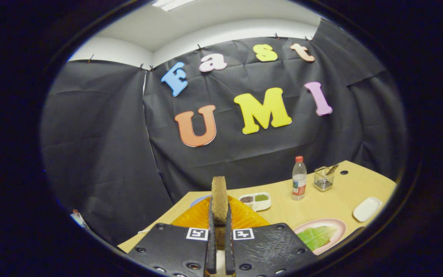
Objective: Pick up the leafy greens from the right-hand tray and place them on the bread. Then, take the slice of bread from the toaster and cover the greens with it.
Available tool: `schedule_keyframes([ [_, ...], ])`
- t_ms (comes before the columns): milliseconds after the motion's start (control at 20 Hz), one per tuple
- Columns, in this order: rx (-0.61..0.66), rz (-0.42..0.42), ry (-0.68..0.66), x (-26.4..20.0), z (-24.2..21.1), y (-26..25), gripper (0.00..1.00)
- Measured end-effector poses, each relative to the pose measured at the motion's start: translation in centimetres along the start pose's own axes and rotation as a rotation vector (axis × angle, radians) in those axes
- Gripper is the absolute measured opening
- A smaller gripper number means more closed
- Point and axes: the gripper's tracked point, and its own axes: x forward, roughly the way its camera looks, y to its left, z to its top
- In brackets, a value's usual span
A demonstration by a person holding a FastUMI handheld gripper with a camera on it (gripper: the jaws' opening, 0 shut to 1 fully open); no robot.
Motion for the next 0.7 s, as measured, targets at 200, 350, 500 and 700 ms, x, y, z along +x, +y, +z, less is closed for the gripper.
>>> schedule_keyframes([
  [200, 0.006, -0.057, -0.018, -1.5, 0.5, -4.7, 0.08],
  [350, 0.033, -0.072, -0.013, -2.8, -0.6, -8.3, 0.08],
  [500, 0.041, -0.127, -0.019, -3.6, -1.6, -12.2, 0.09],
  [700, 0.053, -0.147, 0.007, -3.5, -4.2, -14.4, 0.09],
])
